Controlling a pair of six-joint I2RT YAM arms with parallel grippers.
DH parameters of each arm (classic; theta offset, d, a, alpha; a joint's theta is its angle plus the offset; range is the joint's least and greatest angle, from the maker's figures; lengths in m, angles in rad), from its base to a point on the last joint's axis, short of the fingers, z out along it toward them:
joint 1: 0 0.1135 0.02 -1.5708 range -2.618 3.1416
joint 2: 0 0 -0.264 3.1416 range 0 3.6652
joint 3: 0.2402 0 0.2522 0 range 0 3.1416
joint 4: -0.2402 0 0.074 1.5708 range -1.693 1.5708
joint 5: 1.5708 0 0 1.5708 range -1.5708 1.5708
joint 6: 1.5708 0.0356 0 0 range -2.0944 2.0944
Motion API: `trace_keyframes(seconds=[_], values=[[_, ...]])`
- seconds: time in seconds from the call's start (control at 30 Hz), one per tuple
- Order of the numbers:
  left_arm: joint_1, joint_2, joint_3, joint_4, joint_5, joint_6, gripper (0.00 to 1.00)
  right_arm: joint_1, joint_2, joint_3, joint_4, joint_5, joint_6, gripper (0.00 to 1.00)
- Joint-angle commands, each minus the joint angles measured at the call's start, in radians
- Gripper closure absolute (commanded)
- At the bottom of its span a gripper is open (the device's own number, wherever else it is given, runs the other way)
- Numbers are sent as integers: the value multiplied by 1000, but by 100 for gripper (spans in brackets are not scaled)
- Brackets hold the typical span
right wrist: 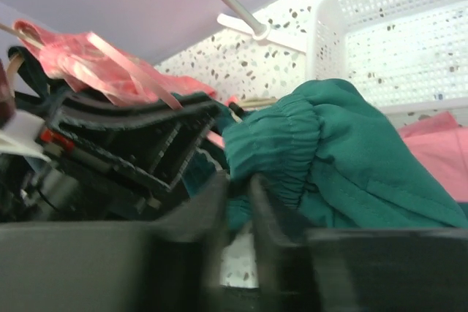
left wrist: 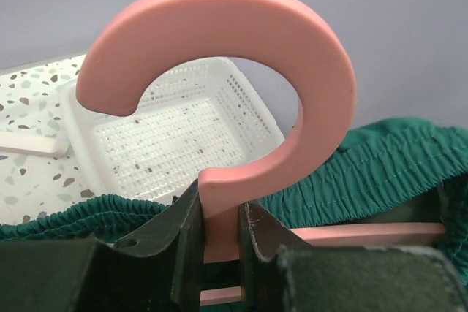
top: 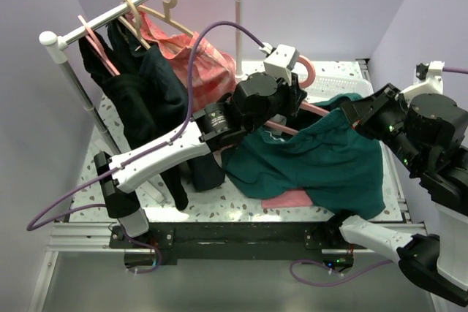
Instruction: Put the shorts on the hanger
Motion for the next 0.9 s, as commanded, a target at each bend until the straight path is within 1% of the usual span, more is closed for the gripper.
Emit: trace_keyframes(seconds=[0.0,0.03,0.07,0.13,0.17,0.2,0.27,0.37,0.47,0.53,0.6,0.7,0.8,0.83,0.87], values=[[12,-54,3,30,14,41,100,2,-13,-24,-58,-57,-107,62],[12,-54,0,25,19,42,100,-1,-5,-23,-64,-76,-126,55],[12,-54,-11,21,22,45,100,-1,4,-20,-67,-125,-144,39],[12,-69,-40,24,49,65,100,1,14,-24,-78,-165,-215,24],[12,-80,-84,33,61,73,100,-1,15,-24,-90,-166,-235,9],[12,-106,-111,59,80,82,100,1,15,-29,-124,-132,-267,4],[12,-134,-187,88,108,96,100,1,12,-49,-148,-91,-295,9],[12,-169,-244,111,121,107,100,1,-38,-104,-139,-140,-393,8],[12,-177,-270,110,144,116,100,1,-89,-165,-135,-231,-446,8],[11,-183,-281,125,164,121,100,-1,-112,-223,-135,-306,-463,10],[12,-180,-284,130,177,127,100,-1,-123,-271,-147,-331,-479,14],[15,-178,-280,125,189,136,100,-1,-150,-299,-158,-369,-513,17],[25,-178,-283,131,230,139,100,1,-178,-323,-158,-444,-542,21],[28,-178,-281,134,250,140,100,1,-183,-331,-158,-461,-545,25],[28,-180,-278,140,258,145,100,1,-187,-342,-159,-464,-548,25]])
